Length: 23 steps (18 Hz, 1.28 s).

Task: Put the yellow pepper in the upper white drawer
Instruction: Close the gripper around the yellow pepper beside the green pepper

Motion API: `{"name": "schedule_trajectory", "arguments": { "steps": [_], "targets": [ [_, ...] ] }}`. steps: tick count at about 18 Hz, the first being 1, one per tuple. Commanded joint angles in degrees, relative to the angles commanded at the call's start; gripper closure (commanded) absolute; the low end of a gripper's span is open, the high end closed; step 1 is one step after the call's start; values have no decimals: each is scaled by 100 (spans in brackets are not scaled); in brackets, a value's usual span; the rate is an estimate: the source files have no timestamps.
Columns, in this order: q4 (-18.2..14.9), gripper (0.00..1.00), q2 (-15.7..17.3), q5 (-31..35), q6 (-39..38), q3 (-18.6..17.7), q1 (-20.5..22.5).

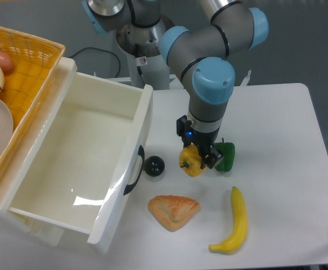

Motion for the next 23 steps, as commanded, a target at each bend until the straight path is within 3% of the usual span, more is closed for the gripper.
{"name": "schedule_trajectory", "arguments": {
  "steps": [14, 17, 23],
  "targets": [
    [-62, 91, 70, -571, -228, 299, 185],
    [-70, 91, 105, -650, -640, 413, 132],
    [-70, 91, 105, -1450, -1861, 729, 220]
  ]
}}
